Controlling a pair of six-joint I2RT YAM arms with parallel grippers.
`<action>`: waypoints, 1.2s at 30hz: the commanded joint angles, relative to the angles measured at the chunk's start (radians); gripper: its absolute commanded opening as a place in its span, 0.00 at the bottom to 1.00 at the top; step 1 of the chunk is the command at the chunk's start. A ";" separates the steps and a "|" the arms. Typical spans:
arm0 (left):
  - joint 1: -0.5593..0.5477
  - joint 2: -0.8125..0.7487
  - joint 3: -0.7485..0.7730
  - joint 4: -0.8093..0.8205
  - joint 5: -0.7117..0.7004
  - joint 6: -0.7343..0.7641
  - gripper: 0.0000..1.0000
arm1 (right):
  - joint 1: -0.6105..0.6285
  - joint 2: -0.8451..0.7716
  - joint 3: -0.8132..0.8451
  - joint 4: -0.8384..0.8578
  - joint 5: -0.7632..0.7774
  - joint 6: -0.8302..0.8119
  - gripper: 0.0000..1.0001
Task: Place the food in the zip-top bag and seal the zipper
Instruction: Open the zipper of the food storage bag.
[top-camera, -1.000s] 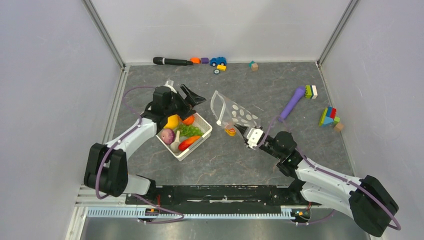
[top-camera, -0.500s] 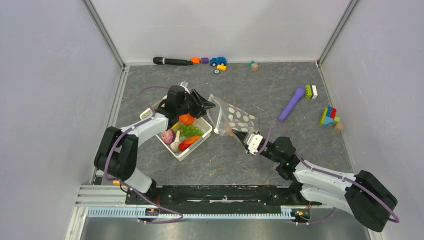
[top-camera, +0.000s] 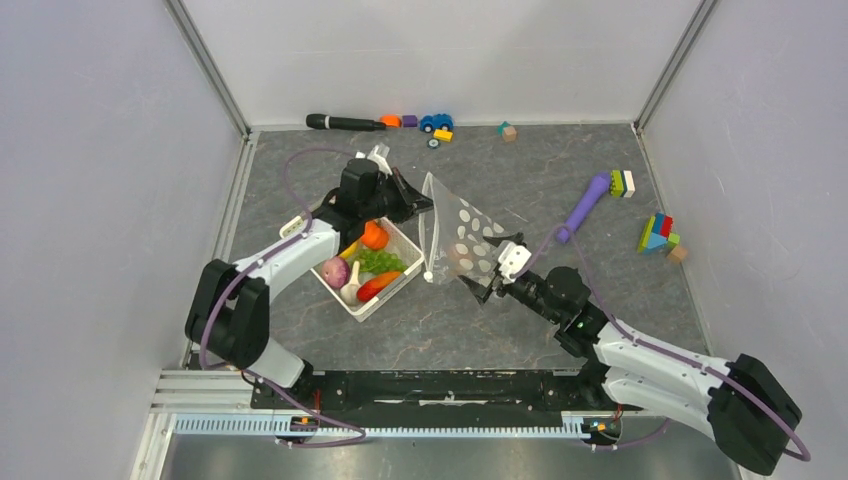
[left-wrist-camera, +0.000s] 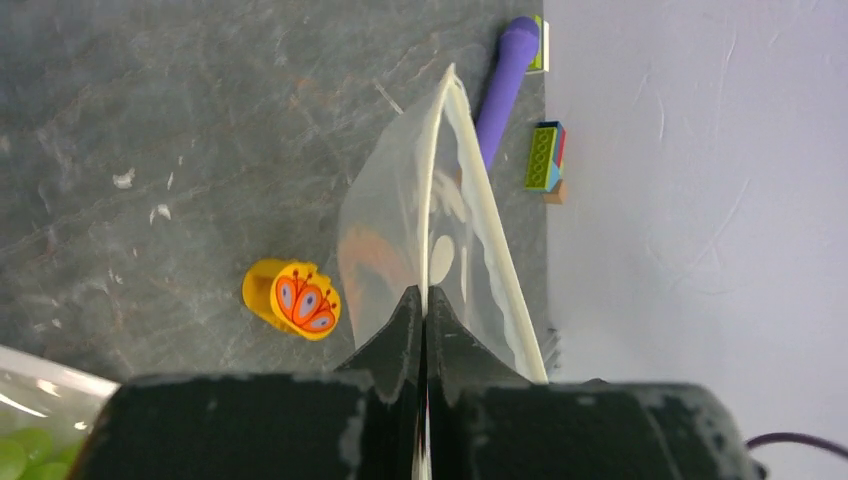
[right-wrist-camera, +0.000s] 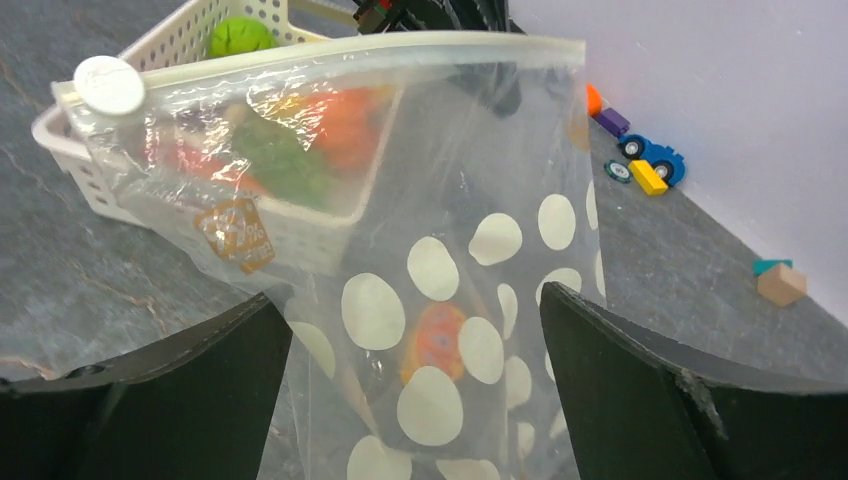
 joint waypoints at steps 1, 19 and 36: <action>-0.057 -0.101 0.145 -0.093 -0.171 0.251 0.02 | 0.003 -0.073 0.158 -0.240 0.062 0.164 0.98; -0.158 -0.027 0.480 -0.213 -0.380 0.710 0.02 | 0.002 -0.140 0.448 -0.509 -0.050 0.391 0.98; -0.273 0.063 0.528 -0.261 -0.560 0.673 0.02 | 0.002 0.069 0.627 -0.568 0.540 0.542 0.98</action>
